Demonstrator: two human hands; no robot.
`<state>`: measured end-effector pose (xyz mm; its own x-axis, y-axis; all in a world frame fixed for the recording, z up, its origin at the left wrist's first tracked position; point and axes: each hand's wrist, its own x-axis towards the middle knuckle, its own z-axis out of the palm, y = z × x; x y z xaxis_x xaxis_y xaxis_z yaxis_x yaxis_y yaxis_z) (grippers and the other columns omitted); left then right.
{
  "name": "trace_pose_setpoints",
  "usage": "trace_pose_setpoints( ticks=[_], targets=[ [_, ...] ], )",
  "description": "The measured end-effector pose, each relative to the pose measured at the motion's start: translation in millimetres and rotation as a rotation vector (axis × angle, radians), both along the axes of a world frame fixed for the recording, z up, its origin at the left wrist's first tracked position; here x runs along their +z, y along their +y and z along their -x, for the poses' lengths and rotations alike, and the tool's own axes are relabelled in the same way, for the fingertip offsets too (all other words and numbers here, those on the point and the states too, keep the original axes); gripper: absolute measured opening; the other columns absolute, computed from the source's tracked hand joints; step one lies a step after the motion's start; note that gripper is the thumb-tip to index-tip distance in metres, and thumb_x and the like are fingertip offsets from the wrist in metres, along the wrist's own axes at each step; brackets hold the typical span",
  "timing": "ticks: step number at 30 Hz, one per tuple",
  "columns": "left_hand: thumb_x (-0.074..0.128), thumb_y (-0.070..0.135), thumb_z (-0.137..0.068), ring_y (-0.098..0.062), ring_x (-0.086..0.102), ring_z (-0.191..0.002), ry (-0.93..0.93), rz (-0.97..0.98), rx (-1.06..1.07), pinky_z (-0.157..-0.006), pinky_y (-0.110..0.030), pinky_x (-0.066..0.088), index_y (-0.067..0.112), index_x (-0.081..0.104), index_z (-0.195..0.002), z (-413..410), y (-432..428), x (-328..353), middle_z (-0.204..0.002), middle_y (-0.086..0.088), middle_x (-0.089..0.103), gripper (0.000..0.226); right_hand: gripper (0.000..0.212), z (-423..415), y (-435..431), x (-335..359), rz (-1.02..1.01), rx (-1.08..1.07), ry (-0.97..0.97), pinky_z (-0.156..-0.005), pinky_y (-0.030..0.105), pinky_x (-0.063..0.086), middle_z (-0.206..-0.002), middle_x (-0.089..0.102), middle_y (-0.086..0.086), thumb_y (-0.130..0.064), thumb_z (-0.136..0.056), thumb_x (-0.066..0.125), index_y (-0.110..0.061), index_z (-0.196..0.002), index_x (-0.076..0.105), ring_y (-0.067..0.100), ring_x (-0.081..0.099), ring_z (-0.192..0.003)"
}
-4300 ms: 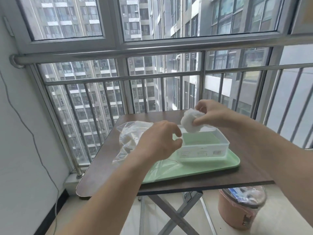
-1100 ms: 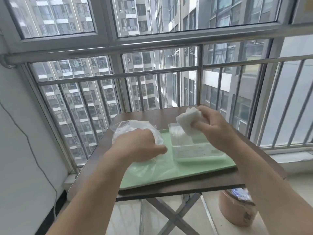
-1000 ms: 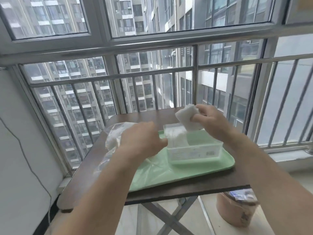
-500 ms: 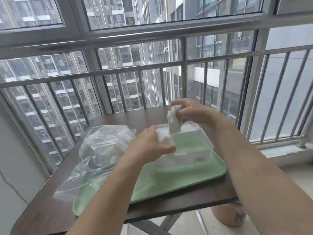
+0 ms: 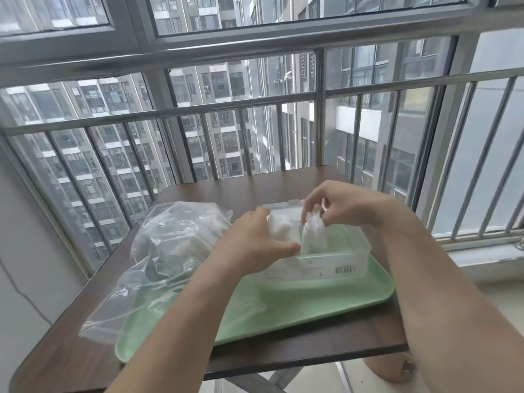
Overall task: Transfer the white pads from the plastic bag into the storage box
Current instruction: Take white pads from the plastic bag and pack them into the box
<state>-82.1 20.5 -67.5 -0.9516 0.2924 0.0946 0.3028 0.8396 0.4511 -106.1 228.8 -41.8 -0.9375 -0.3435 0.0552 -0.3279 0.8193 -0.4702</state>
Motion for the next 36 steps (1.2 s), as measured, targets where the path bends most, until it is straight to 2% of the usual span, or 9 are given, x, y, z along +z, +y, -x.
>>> trace_pose_setpoints(
  ticks=[5,8,12,17,22,27,31,33,36],
  targets=[
    [0.081,0.057,-0.068,-0.019,0.047,-0.131,-0.012,0.06,-0.004,-0.103,-0.036,0.045,0.021,0.036,-0.15,4,2,11,-0.148,-0.001,0.046,0.1,0.038,-3,-12,-8,-0.042,-0.066,0.118,-0.071,0.028,0.049,-0.08,0.065,-0.007,-0.002,-0.078,0.057,-0.03,-0.094,0.077,0.016,0.059,-0.078],
    [0.084,0.057,-0.064,-0.02,0.048,-0.128,0.044,0.183,-0.043,-0.104,-0.042,0.046,0.024,0.041,-0.144,9,8,22,-0.142,0.0,0.049,0.097,0.026,-3,-17,-13,-0.012,-0.104,0.167,-0.063,0.027,0.047,-0.079,0.066,-0.003,-0.009,-0.077,0.068,-0.026,-0.096,0.07,0.014,0.06,-0.072],
    [0.084,0.039,-0.069,-0.013,0.051,-0.117,0.131,0.114,-0.26,-0.101,-0.04,0.045,0.035,0.055,-0.12,16,23,29,-0.128,0.011,0.054,0.058,0.029,-1,-17,-14,-0.04,-0.174,0.21,-0.056,0.026,0.039,-0.072,0.057,-0.012,-0.019,-0.072,0.078,-0.03,-0.078,0.052,0.005,0.054,-0.064],
    [0.077,0.039,-0.08,-0.015,0.058,-0.099,0.15,0.18,-0.312,-0.09,-0.043,0.051,0.041,0.071,-0.094,32,29,23,-0.109,0.01,0.06,0.015,0.025,-2,-11,-13,-0.075,-0.285,0.278,-0.056,0.027,0.041,-0.071,0.059,-0.012,-0.024,-0.071,0.077,-0.026,-0.068,0.053,0.015,0.059,-0.07],
    [0.077,0.037,-0.081,-0.018,0.06,-0.102,0.158,0.22,-0.3,-0.09,-0.042,0.051,0.037,0.076,-0.099,44,28,18,-0.116,0.011,0.061,0.018,0.02,-4,-12,-12,0.014,-0.175,0.148,-0.059,0.018,0.041,-0.065,0.063,-0.017,-0.019,-0.073,0.079,-0.032,-0.064,0.068,-0.002,0.06,-0.065],
    [0.079,0.042,-0.079,-0.018,0.06,-0.104,0.104,0.164,-0.306,-0.094,-0.041,0.05,0.036,0.077,-0.101,42,22,18,-0.113,0.005,0.063,0.023,0.015,-7,-12,-12,0.034,-0.12,0.082,-0.057,0.017,0.037,-0.062,0.059,-0.015,-0.02,-0.081,0.075,-0.033,-0.073,0.076,0.004,0.053,-0.062],
    [0.071,0.041,-0.087,-0.012,0.058,-0.118,0.111,0.05,-0.314,-0.103,-0.033,0.043,0.037,0.071,-0.107,18,5,45,-0.125,0.009,0.066,0.021,0.012,-14,-9,-3,0.037,-0.14,0.082,-0.058,0.013,0.038,-0.064,0.058,-0.021,-0.02,-0.085,0.07,-0.027,-0.084,0.08,0.0,0.054,-0.064],
    [0.067,0.039,-0.09,-0.008,0.061,-0.114,0.129,-0.005,-0.323,-0.104,-0.037,0.047,0.039,0.069,-0.105,-3,-12,65,-0.122,0.014,0.067,0.015,0.014,-17,-7,4,0.015,-0.167,0.109,-0.064,0.012,0.042,-0.075,0.064,-0.022,-0.018,-0.085,0.069,-0.025,-0.087,0.08,-0.001,0.061,-0.076],
    [0.068,0.037,-0.085,0.004,0.066,-0.095,0.154,-0.077,-0.332,-0.093,-0.029,0.056,0.041,0.067,-0.096,-38,-48,88,-0.105,0.022,0.069,0.012,0.014,-29,-9,16,0.021,-0.202,0.199,-0.076,0.018,0.05,-0.085,0.071,-0.018,-0.019,-0.086,0.067,-0.026,-0.087,0.079,-0.001,0.064,-0.086]
  ],
)
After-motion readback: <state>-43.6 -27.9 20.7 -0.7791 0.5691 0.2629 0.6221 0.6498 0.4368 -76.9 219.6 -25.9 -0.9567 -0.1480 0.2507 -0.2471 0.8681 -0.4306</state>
